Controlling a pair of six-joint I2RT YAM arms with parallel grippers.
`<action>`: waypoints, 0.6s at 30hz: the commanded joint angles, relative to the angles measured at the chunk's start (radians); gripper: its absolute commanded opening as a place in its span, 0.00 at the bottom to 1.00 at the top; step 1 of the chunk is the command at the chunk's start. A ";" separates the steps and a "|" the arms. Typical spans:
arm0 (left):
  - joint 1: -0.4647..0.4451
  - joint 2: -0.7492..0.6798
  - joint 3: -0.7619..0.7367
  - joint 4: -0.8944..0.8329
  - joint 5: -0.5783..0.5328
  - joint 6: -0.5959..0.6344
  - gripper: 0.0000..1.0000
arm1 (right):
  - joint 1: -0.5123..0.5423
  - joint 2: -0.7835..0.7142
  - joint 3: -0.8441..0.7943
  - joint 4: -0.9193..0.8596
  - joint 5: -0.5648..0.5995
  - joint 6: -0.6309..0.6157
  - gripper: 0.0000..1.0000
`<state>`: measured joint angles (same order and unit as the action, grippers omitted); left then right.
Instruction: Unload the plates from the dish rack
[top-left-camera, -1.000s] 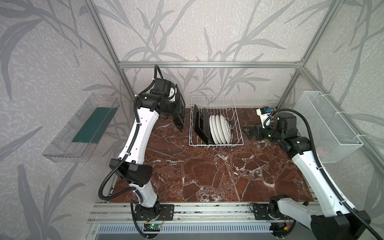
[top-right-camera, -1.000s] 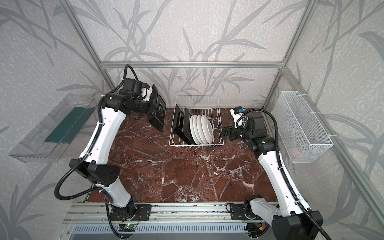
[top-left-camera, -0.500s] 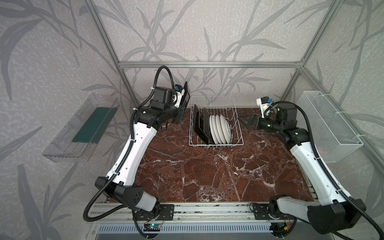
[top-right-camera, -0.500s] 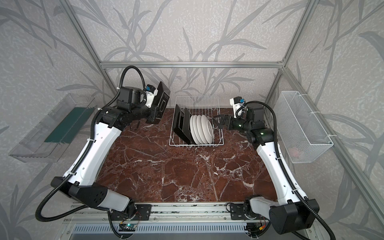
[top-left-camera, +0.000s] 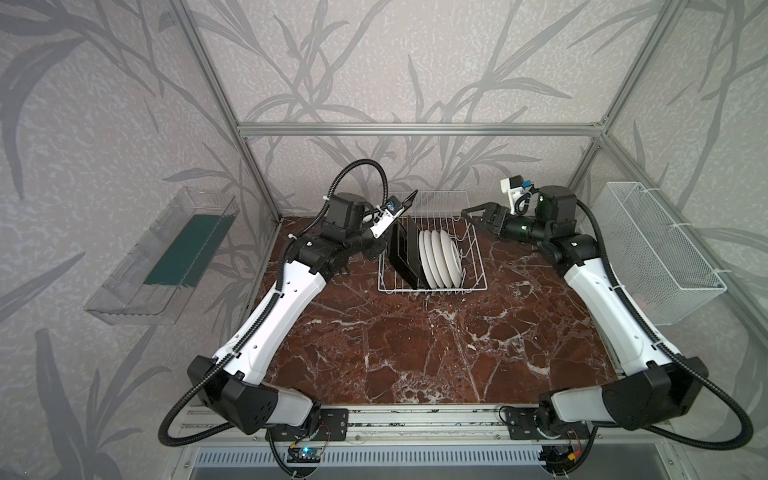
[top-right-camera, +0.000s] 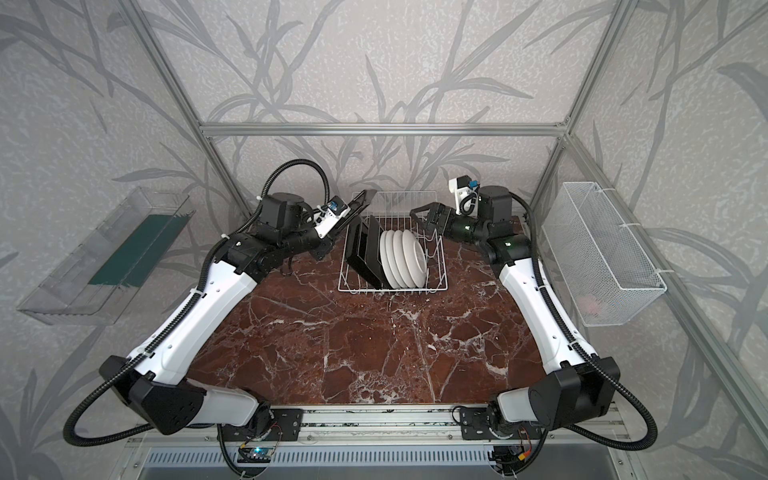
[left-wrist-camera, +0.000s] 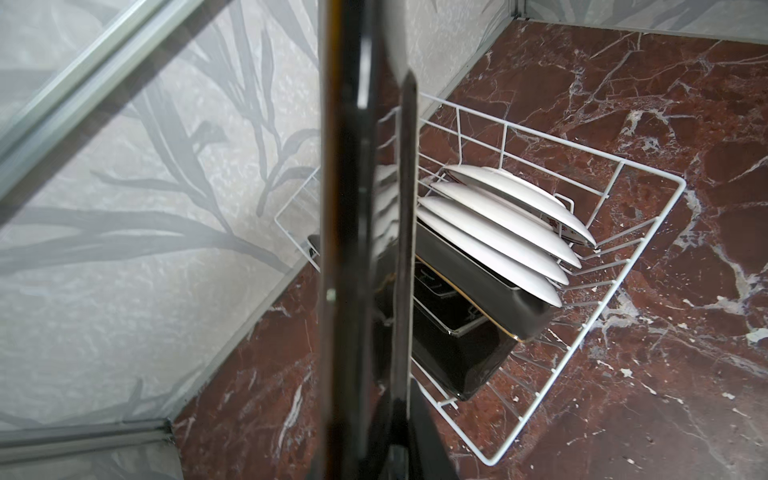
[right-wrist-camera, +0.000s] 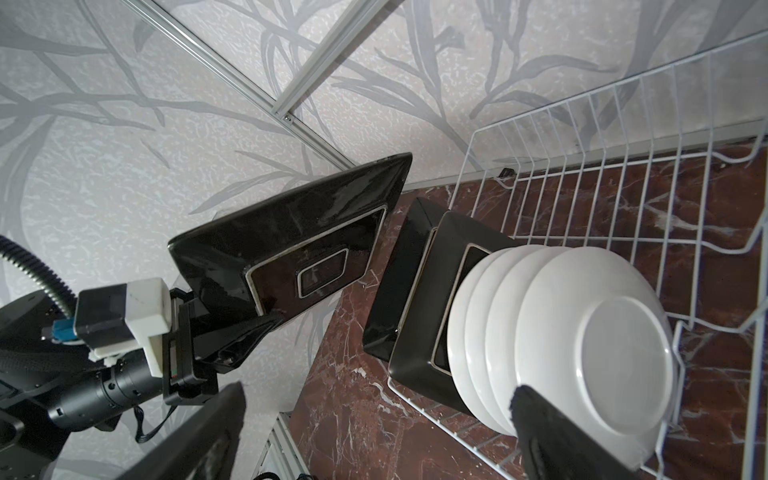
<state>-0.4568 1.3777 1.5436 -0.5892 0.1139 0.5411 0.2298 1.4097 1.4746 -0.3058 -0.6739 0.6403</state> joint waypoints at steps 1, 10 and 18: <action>-0.014 -0.115 -0.005 0.334 -0.009 0.167 0.00 | 0.021 0.022 0.040 0.034 -0.001 0.052 0.99; -0.035 -0.173 -0.160 0.477 0.060 0.364 0.00 | 0.052 0.072 0.069 0.088 0.012 0.165 0.99; -0.051 -0.167 -0.239 0.559 0.006 0.494 0.00 | 0.058 0.134 0.109 0.069 0.015 0.249 0.91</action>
<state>-0.4992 1.2728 1.2770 -0.3481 0.1379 0.9134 0.2810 1.5177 1.5333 -0.2516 -0.6483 0.8440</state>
